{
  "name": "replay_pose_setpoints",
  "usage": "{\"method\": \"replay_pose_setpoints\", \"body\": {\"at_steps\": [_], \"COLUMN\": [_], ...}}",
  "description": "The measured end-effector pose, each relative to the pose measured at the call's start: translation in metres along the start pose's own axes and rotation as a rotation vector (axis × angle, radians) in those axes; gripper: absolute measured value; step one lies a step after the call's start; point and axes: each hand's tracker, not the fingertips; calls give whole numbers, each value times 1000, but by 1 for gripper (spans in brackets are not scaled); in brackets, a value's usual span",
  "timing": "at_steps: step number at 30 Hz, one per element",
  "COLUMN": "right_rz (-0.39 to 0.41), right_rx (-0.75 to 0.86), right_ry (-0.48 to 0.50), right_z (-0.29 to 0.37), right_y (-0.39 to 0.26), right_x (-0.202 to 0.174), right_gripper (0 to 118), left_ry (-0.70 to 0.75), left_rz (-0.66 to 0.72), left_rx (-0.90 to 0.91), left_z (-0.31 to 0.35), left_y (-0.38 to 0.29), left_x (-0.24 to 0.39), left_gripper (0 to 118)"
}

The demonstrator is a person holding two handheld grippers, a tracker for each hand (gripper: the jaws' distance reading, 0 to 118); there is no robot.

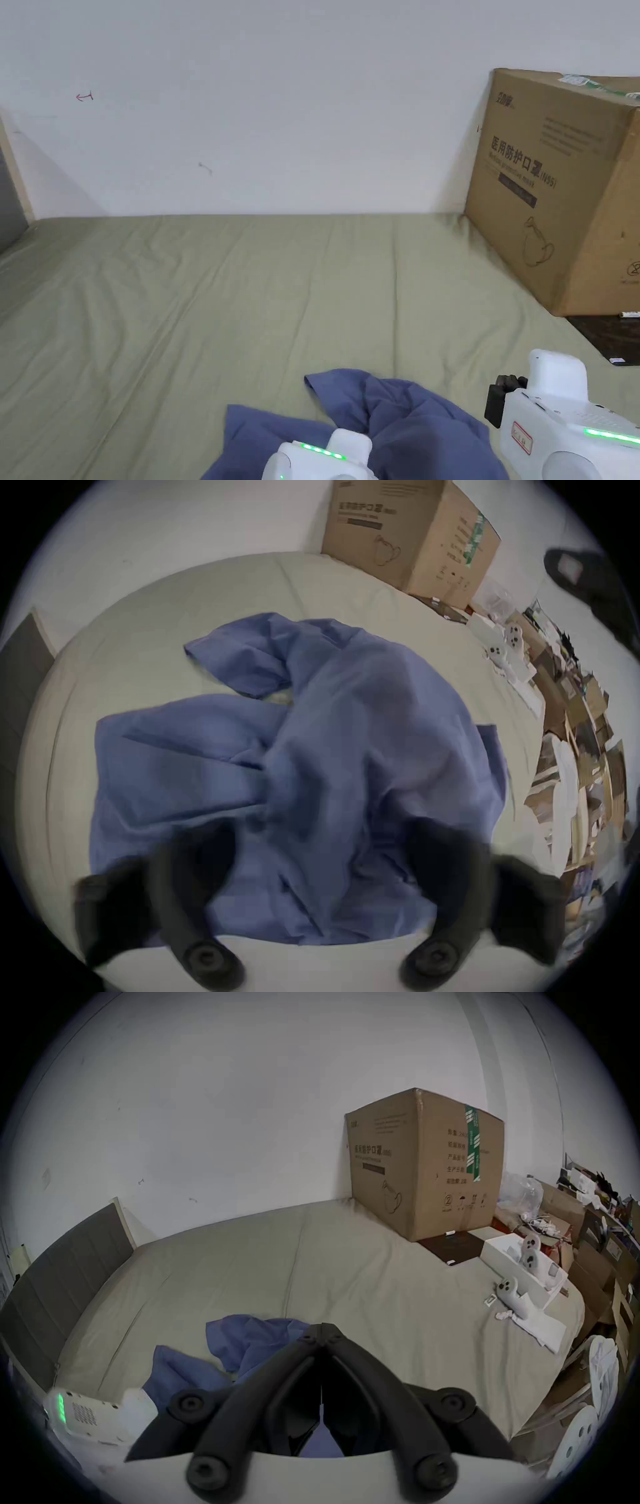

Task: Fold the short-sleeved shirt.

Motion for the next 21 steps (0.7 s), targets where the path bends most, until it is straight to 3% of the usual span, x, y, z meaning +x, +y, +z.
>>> {"method": "replay_pose_setpoints", "body": {"at_steps": [1,4,5,6,7,8,9,12,15,16,17,19,21], "right_rz": [7,25,24,22,22,23,27,42,50,51,51,54,62], "right_rx": [-5,-16,-20,-24,-29,-32,-36,-64,-88,-96,-106,-118,-131], "right_ry": [6,35,47,58,67,72,78,97,110,111,112,114,106], "right_z": [-2,-7,-9,-10,-12,-13,-16,-27,-39,-44,-48,-58,-68], "right_y": [-1,0,0,0,0,-2,-4,-11,-17,-18,-18,-18,-17], "right_x": [-4,-15,-18,-21,-25,-28,-31,-39,-44,-45,-45,-44,-42], "right_gripper": [0,0,0,0,0,0,0,0,0,0,0,0,0], "left_ry": [-9,-11,-8,-18,-14,-2,41,82,136,147,155,135,118], "left_rz": [13,76,111,147,173,192,214,230,329,355,360,344,333], "left_rx": [40,132,149,175,184,180,158,113,110,118,121,91,75], "left_z": [13,47,57,66,73,74,73,65,52,48,44,34,20], "left_y": [4,16,20,21,20,18,15,1,-1,5,12,34,53], "left_x": [-6,-33,-46,-58,-72,-82,-93,-124,-156,-167,-175,-191,-200], "left_gripper": [118,115,109,91,43,7,1,0,0,7,26,43,78]}}
